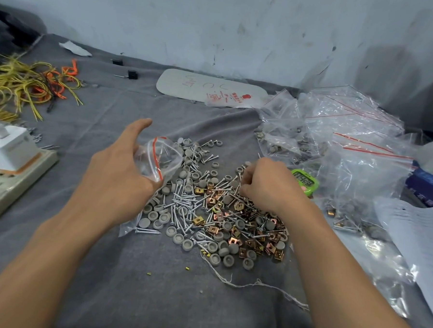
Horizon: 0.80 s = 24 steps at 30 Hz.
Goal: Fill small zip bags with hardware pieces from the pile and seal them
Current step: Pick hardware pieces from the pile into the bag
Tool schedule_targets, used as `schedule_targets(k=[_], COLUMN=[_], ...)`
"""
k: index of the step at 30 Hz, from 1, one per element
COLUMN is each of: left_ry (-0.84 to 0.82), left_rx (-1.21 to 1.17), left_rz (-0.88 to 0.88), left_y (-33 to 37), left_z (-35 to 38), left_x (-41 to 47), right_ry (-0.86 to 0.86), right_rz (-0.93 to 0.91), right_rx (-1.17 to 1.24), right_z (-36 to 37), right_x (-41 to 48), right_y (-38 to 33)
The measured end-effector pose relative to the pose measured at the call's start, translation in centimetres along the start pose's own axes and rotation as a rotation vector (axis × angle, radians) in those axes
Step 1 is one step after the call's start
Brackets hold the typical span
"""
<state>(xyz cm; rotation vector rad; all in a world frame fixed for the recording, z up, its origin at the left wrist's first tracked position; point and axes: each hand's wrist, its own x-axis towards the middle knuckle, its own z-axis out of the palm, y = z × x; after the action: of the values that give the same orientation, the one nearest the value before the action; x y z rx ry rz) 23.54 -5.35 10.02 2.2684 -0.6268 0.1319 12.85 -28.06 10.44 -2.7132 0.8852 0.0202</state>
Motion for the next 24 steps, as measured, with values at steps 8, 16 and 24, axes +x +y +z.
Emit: schedule_targets(k=[8, 16, 24], left_ry=[-0.005, -0.021, -0.019], left_rx=[0.0, -0.003, 0.007], left_rz=[0.002, 0.006, -0.001], left_y=[-0.2, -0.2, -0.6], left_z=[0.0, -0.1, 0.0], left_x=[0.0, -0.1, 0.0], right_ry=[-0.149, -0.129, -0.129], right_rz=[-0.008, -0.054, -0.134], right_rx=[-0.188, -0.298, -0.27], right_z=[1.0, 1.2, 1.8], right_x=[-1.2, -1.5, -1.0], right_y=[-2.7, -2.6, -2.8])
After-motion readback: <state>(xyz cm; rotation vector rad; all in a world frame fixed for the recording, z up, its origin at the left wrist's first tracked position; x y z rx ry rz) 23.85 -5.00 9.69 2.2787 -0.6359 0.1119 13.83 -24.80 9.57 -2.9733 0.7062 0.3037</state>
